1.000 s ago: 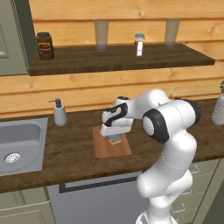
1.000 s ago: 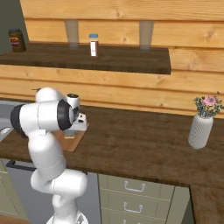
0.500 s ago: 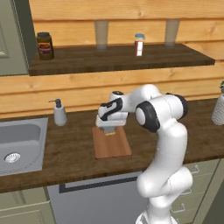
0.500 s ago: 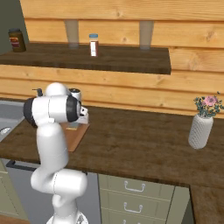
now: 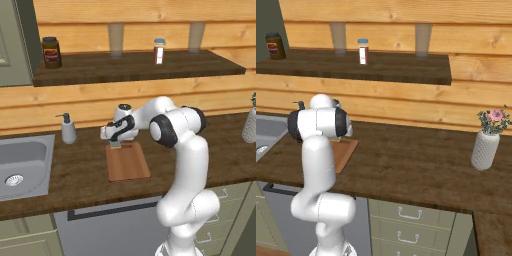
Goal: Pick up the sponge from the counter and clean the cutting board by briefly scrubbing or pressing down on the cutting board. Once finished, release the sponge.
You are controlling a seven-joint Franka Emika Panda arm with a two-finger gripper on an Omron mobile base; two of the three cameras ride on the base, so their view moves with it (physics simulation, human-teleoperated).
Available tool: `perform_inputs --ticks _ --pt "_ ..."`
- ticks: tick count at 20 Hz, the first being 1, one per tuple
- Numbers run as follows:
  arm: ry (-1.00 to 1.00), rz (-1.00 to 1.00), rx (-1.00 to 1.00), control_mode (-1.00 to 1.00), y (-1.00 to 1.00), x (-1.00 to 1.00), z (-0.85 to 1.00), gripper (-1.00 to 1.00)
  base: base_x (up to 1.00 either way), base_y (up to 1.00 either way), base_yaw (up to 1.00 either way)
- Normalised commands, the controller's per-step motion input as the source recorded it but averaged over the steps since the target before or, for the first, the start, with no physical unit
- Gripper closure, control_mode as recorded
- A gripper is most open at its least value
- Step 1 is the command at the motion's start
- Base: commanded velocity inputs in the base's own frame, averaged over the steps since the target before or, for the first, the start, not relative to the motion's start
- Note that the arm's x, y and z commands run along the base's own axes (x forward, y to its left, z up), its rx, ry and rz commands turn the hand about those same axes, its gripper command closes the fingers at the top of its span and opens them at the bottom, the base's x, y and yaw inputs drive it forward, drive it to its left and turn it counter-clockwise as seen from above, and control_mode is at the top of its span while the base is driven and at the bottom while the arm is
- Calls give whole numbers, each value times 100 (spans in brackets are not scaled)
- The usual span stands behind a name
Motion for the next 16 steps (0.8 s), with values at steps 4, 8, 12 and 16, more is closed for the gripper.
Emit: perform_inputs --ticks 4,8,12,16 --pt "1 -15 0 -100 0 -38 -17 100 0 0 0" --pt "0 -7 0 -100 0 -83 -12 100 0 0 0" --pt "0 0 0 -100 0 -99 -10 100 0 0 0" --pt "0 0 0 -100 0 -98 -16 100 0 0 0"
